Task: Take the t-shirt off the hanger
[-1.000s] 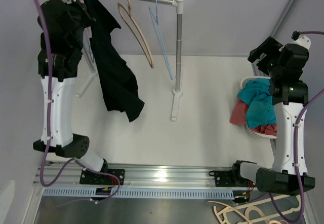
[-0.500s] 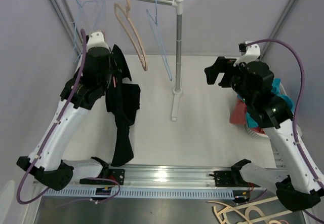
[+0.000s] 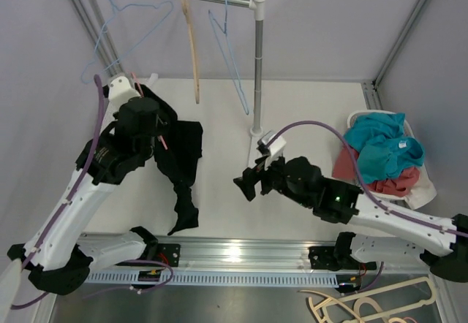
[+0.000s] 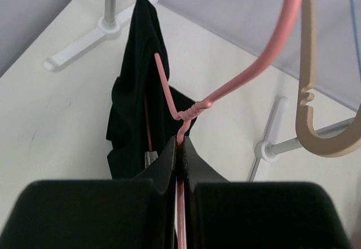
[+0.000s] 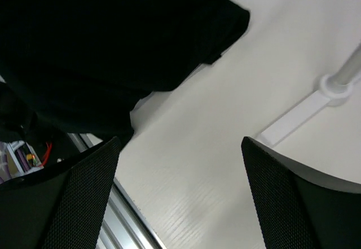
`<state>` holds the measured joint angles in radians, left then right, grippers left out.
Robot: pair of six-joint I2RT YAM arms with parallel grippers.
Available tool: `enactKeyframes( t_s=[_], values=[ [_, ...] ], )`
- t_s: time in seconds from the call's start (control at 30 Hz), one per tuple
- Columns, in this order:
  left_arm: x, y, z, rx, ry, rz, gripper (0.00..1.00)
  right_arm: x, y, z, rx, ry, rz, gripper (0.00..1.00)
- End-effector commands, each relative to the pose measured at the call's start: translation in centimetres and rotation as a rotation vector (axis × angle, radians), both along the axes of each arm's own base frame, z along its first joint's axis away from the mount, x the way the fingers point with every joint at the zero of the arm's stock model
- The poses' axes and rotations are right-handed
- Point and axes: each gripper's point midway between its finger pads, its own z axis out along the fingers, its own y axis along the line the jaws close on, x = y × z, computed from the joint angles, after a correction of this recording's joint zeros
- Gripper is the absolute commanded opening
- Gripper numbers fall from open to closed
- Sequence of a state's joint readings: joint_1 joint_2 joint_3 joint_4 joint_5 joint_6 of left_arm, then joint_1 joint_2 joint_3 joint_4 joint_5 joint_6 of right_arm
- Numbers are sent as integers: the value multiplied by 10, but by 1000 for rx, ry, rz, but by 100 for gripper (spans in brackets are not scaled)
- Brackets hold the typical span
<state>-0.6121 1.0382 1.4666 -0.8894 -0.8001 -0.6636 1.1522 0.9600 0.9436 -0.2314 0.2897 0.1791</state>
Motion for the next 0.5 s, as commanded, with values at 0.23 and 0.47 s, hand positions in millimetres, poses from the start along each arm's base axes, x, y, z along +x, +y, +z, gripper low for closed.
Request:
enactKeyframes(
  t_s=[0.23, 0.47],
  values=[
    [12, 5, 7, -73, 40, 242, 1, -8, 71, 23, 224, -79, 168, 91],
    [27, -11, 24, -90, 47, 223, 1, -22, 89, 17, 309, -110, 280, 91]
  ],
)
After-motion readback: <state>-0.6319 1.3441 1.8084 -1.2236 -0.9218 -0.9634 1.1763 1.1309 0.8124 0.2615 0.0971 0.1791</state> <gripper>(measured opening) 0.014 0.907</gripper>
